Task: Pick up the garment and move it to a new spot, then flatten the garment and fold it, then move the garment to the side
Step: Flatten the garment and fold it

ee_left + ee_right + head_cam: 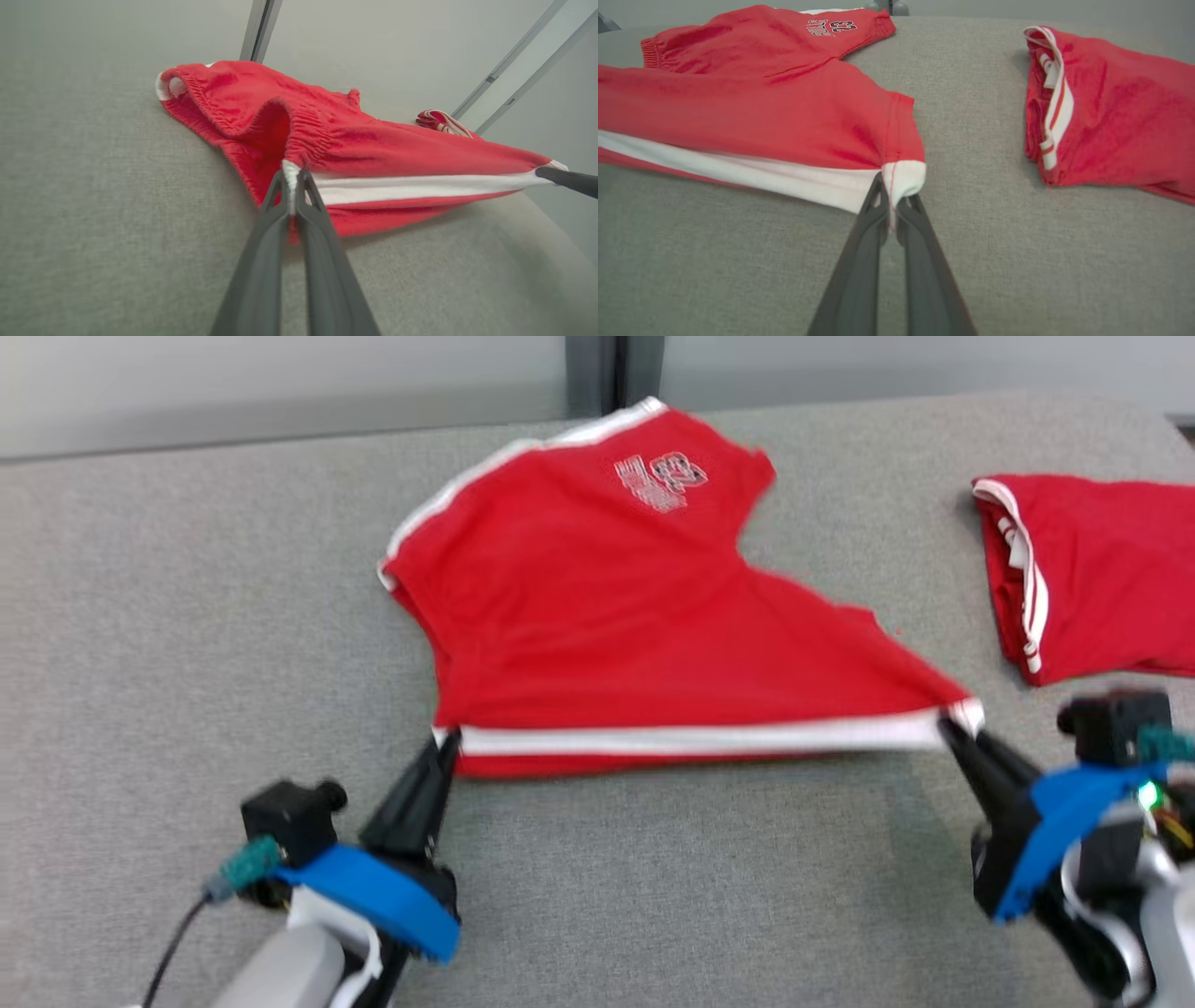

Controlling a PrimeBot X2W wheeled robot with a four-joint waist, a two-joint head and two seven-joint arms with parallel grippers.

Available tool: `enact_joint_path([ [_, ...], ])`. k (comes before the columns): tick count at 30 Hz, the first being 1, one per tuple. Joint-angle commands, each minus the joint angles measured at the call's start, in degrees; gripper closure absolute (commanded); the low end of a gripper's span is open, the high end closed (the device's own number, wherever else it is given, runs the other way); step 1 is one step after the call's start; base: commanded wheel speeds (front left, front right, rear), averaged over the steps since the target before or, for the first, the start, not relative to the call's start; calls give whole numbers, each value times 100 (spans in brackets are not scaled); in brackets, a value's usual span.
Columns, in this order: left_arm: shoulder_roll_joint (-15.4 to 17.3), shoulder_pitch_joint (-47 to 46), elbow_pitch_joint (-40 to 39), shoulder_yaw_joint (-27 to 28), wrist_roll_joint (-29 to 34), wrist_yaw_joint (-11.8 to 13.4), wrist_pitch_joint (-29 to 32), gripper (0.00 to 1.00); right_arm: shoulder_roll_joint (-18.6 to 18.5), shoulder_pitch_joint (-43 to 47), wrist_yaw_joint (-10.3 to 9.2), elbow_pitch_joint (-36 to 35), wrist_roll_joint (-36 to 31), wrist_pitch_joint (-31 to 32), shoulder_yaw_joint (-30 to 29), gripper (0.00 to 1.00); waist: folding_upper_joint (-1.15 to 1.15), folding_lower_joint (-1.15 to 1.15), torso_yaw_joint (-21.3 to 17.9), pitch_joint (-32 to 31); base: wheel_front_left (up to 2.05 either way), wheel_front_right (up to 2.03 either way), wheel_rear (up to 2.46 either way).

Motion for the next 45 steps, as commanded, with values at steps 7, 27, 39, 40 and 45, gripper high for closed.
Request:
enact_joint_path([
  [7,144,1119,-653,-255,-475,270,807,100,533,1693,-5,-1303,-201,877,-670,100,0,2,186,-420,0,0,0],
  [27,636,1636,-2788,-386,-849,929,2129,100,434,1915,-5,-2733,-608,2166,-1032,100,0,2,540,-698,0,0,0],
  [39,-158,477,-1796,-83,-932,749,1665,100,-508,-576,-5,-1070,-301,1911,-215,100,0,2,916,-202,0,0,0],
  [40,-207,377,-1696,-43,-898,762,1603,100,-533,-768,-5,-909,-282,1868,-119,100,0,2,951,-137,0,0,0],
  [45,-499,-163,-1195,6,-821,671,1383,100,-685,-1705,-5,-253,-318,1663,291,100,0,2,1155,262,0,0,0],
])
